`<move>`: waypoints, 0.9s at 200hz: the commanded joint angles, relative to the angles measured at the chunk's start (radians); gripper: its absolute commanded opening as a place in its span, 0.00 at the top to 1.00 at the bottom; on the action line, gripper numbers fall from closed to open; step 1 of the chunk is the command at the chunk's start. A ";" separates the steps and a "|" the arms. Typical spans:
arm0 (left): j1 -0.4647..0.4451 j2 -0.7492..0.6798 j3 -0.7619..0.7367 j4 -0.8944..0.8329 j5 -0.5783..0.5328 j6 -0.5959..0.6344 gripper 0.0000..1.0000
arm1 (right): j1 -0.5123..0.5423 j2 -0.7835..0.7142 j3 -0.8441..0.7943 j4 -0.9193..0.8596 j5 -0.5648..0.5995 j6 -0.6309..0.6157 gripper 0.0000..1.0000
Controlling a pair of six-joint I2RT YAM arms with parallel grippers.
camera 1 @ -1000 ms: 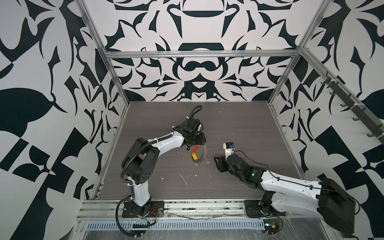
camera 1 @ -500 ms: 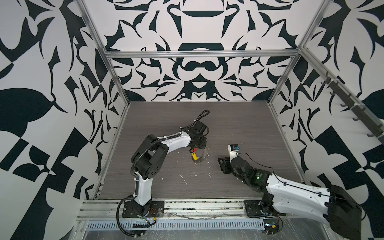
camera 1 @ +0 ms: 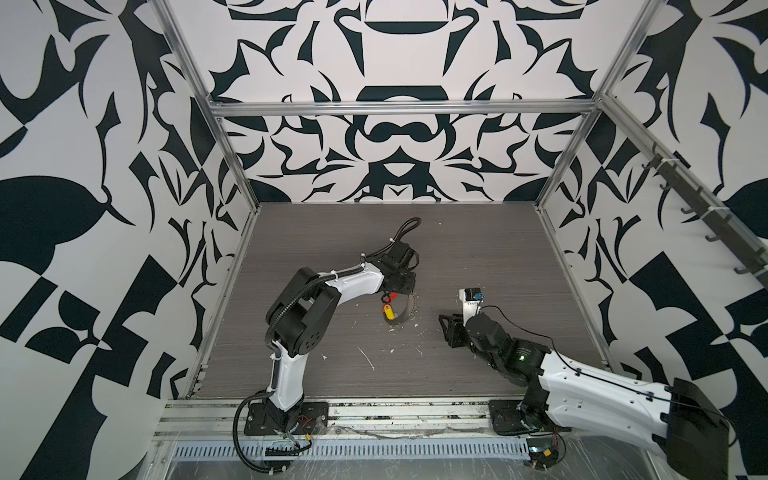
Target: Remove the keys from the keyring
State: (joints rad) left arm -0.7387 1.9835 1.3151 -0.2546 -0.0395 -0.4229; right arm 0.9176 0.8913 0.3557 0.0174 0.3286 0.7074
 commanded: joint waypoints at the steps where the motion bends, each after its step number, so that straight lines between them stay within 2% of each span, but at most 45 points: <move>1: 0.003 0.017 0.015 -0.028 -0.025 0.000 0.72 | 0.000 -0.030 -0.007 -0.006 0.035 0.001 0.52; 14: 0.003 0.009 0.003 -0.021 -0.030 -0.004 0.67 | 0.001 -0.038 -0.008 -0.012 0.039 0.000 0.52; 30: 0.003 0.008 -0.009 -0.005 -0.031 -0.004 0.66 | 0.000 -0.043 -0.008 -0.013 0.040 0.001 0.52; 73: 0.003 0.023 -0.019 0.037 -0.004 -0.005 0.74 | 0.000 -0.041 -0.001 -0.017 0.036 0.002 0.52; 98: 0.003 0.028 -0.018 0.042 -0.006 -0.001 0.83 | 0.000 -0.053 -0.005 -0.021 0.038 0.005 0.52; 112: 0.003 0.027 -0.022 0.048 0.002 0.003 0.84 | 0.000 -0.059 -0.006 -0.026 0.040 0.007 0.52; 158: 0.003 0.017 -0.037 0.038 -0.010 -0.004 0.72 | 0.000 -0.067 -0.003 -0.033 0.042 0.007 0.52; 180: 0.003 0.022 -0.042 0.040 -0.007 -0.004 0.73 | 0.000 -0.063 -0.002 -0.030 0.045 0.008 0.52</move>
State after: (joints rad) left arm -0.7387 1.9915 1.2934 -0.2131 -0.0452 -0.4225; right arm 0.9176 0.8368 0.3538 -0.0204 0.3458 0.7078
